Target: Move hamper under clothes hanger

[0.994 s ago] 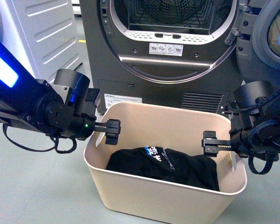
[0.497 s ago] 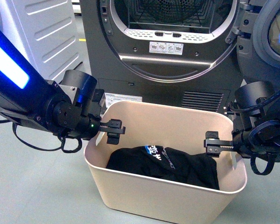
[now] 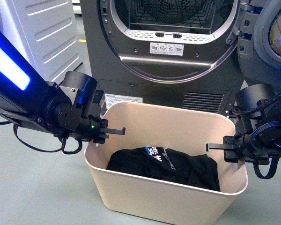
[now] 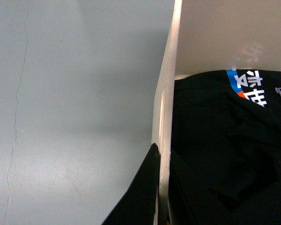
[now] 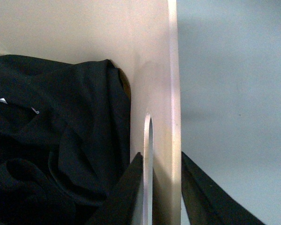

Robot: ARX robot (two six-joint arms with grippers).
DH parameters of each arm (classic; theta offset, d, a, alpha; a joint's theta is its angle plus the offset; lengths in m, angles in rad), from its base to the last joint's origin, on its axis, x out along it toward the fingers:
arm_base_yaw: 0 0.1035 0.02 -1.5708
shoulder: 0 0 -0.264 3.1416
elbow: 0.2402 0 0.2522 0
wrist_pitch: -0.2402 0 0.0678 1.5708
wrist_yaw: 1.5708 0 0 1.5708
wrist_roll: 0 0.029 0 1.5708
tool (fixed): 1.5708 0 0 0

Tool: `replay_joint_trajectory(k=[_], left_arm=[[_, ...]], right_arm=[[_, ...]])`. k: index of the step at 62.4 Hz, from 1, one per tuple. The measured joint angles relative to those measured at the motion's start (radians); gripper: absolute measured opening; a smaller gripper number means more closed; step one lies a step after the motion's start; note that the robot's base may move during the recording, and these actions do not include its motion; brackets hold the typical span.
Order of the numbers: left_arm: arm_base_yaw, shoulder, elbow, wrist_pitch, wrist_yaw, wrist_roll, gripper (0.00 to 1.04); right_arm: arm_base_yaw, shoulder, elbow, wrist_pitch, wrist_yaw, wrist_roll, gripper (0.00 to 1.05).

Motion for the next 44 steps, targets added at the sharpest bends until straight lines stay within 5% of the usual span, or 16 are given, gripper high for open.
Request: replay_joint_trajectory(k=[7,44], left_arm=[[-0.001,0.0,0.0,0.0,-0.001,0.001,0.04],[-0.002,-0.035,-0.008,-0.034,0.01,0.0,0.04]], right_arm=[[0.0,-0.01,0.0,-0.011,-0.008,0.007,0.02],[-0.03,-0.035,0.012,-0.018,-0.058,0.002,0.03]])
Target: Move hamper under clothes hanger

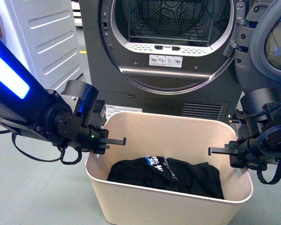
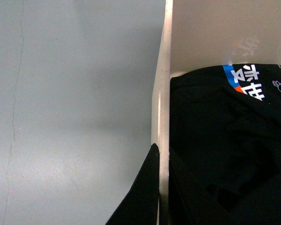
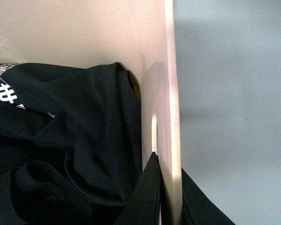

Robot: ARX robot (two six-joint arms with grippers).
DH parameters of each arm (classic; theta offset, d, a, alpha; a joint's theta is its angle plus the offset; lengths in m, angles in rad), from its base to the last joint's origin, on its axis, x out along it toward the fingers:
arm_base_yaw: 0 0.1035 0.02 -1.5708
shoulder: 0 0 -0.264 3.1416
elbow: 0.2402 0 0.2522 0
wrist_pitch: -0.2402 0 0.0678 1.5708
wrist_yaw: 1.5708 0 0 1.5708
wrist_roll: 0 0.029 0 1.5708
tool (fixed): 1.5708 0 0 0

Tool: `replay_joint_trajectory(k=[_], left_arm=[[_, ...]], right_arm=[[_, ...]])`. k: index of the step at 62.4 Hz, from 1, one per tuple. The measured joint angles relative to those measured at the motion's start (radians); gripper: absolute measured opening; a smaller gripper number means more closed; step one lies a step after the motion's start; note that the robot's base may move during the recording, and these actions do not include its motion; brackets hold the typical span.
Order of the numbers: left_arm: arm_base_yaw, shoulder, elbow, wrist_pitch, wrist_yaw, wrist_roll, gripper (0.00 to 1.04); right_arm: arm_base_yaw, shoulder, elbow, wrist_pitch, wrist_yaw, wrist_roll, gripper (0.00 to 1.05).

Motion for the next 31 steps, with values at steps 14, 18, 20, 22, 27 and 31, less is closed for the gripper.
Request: replay_joint_trajectory(k=[14,18,20,22,27,31], left_arm=[[-0.001,-0.033,-0.012,0.01,-0.006,-0.002,0.04],[-0.001,-0.035,-0.012,0.012,-0.009,-0.002,0.04],[-0.001,-0.035,-0.012,0.012,-0.01,-0.003,0.04],[0.0,-0.035,-0.012,0.012,-0.011,-0.003,0.04],[0.0,-0.035,-0.012,0.012,-0.011,-0.003,0.04],[0.0,-0.035,-0.012,0.012,-0.011,-0.003,0.04]], right_arm=[[-0.012,0.0,0.003,0.042,-0.022,-0.008,0.03],[-0.012,0.0,0.003,0.055,-0.025,-0.009,0.03],[-0.012,0.0,0.003,0.057,-0.025,-0.01,0.03],[-0.012,0.0,0.003,0.058,-0.025,-0.01,0.03],[-0.012,0.0,0.003,0.059,-0.025,-0.011,0.03],[-0.012,0.0,0.002,0.059,-0.026,-0.011,0.03]])
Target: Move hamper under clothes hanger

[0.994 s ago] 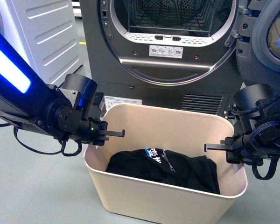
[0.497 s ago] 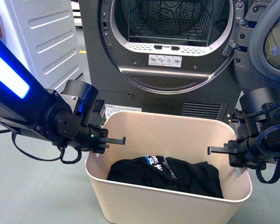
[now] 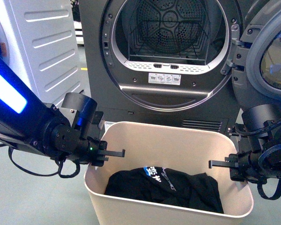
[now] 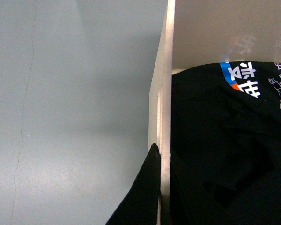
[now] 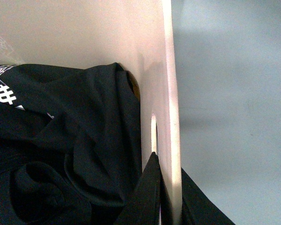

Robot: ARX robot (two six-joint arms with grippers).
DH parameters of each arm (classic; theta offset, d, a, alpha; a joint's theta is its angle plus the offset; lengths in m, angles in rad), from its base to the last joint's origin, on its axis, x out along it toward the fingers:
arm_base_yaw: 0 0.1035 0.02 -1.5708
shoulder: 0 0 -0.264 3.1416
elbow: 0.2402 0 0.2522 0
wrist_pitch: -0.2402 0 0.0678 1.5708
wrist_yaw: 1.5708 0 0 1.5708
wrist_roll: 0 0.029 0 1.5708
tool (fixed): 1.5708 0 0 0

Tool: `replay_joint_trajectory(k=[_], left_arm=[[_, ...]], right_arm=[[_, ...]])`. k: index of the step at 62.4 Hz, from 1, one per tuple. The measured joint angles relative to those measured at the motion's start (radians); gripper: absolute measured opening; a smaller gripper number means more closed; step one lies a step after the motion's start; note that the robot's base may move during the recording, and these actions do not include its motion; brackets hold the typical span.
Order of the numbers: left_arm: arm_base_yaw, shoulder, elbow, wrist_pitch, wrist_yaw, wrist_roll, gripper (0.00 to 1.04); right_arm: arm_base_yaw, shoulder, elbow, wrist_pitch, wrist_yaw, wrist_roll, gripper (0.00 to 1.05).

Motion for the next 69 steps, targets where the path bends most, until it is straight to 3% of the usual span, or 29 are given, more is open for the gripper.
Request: replay_joint_trajectory(k=[45,69], left_arm=[[0.034,-0.002,-0.007,0.0,-0.013,0.0,0.04],[-0.006,-0.006,-0.007,0.002,0.006,-0.001,0.04]], right_arm=[[0.034,0.0,-0.001,0.001,-0.032,0.0,0.03],[-0.008,0.0,-0.003,0.004,-0.002,-0.003,0.03]])
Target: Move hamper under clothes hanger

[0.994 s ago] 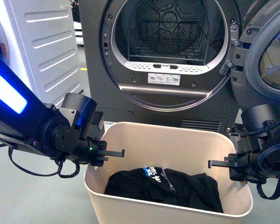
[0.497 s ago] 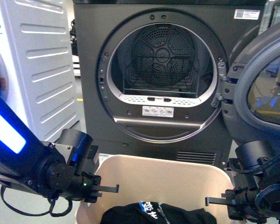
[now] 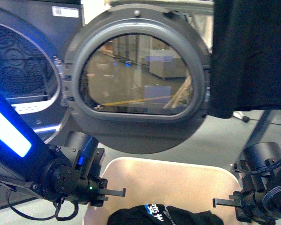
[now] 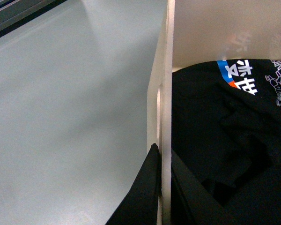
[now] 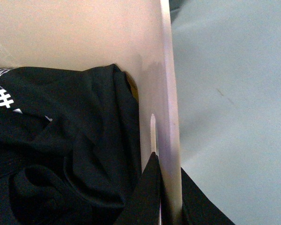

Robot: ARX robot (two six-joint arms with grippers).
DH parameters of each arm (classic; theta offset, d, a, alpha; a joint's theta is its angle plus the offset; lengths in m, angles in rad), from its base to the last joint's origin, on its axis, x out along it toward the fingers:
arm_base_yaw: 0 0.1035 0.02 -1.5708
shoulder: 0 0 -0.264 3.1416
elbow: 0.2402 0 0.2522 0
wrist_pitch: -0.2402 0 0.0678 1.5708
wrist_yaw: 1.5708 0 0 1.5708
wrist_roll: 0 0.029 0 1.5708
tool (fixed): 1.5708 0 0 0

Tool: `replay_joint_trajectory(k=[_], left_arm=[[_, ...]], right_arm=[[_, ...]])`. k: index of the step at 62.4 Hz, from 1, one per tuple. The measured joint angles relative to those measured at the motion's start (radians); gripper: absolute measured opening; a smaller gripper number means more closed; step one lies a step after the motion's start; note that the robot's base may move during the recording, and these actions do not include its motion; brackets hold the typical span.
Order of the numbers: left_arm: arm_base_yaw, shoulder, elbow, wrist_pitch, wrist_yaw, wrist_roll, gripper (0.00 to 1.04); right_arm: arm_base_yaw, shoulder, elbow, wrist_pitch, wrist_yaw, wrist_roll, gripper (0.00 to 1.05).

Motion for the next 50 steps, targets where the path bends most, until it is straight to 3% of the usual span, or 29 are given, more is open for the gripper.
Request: replay_joint_trajectory(k=[50], left_arm=[[0.007,-0.002,0.0,0.0,-0.004,0.0,0.04]], right_arm=[[0.007,0.0,-0.001,0.0,-0.001,0.0,0.03]])
